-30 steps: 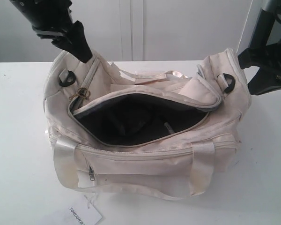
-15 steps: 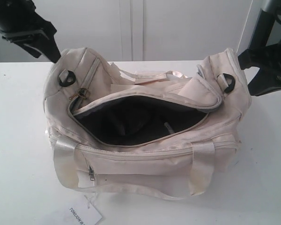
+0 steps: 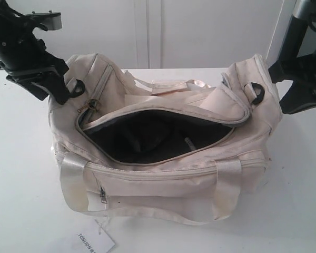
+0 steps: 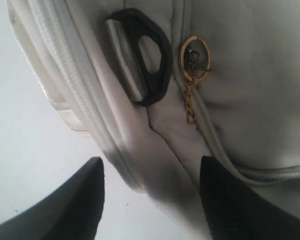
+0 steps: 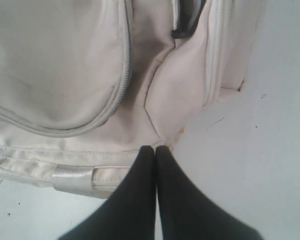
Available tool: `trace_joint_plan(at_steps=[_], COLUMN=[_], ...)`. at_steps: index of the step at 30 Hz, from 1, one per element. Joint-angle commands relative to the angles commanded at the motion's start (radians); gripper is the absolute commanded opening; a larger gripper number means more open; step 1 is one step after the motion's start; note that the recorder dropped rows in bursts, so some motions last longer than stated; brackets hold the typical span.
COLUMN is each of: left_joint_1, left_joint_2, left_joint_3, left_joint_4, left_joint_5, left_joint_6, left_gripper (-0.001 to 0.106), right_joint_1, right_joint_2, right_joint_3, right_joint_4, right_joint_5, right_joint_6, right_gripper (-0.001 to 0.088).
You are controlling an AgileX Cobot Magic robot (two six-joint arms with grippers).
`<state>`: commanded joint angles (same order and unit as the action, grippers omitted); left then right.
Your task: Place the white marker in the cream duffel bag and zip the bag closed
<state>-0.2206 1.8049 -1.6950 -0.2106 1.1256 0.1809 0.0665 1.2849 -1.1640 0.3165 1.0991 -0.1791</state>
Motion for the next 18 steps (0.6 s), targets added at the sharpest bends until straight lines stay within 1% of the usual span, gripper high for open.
trace_joint_plan(at_steps=[4,6,7,10,11,16,18], left_joint_1=[0.000,0.000,0.000,0.000,0.000,0.000,0.000], left_joint_2=[0.000,0.000,0.000,0.000,0.000,0.000,0.000], left_joint_3=[0.000,0.000,0.000,0.000,0.000,0.000,0.000], left_joint_4=[0.000,0.000,0.000,-0.010,-0.012,-0.037,-0.064], left_joint_5=[-0.018,-0.020,-0.020,-0.020,-0.029,-0.033,-0.033], left_joint_6=[-0.002,-0.002,-0.002,0.002,0.002,0.012,0.034], left_gripper=[0.060,0.055,0.052,0.035,0.028,0.000,0.000], right_joint_1=[0.000,0.000,0.000,0.002,0.002,0.002,0.002], right_joint_2=[-0.006,-0.006,-0.008,-0.014,-0.018,-0.068,-0.094], right_joint_3=[0.000,0.000,0.000,0.000,0.000,0.000,0.000], right_joint_4=[0.000,0.002,0.002,0.020,0.033,0.181,0.233], right_joint_5=[0.000,-0.002,-0.004,-0.013,-0.017,-0.031,-0.049], right_joint_6=[0.000,0.000,0.000,-0.004,-0.007,-0.142,-0.161], right_gripper=[0.0000,0.0000,0.0000,0.0000,0.0000,0.0000,0.0000])
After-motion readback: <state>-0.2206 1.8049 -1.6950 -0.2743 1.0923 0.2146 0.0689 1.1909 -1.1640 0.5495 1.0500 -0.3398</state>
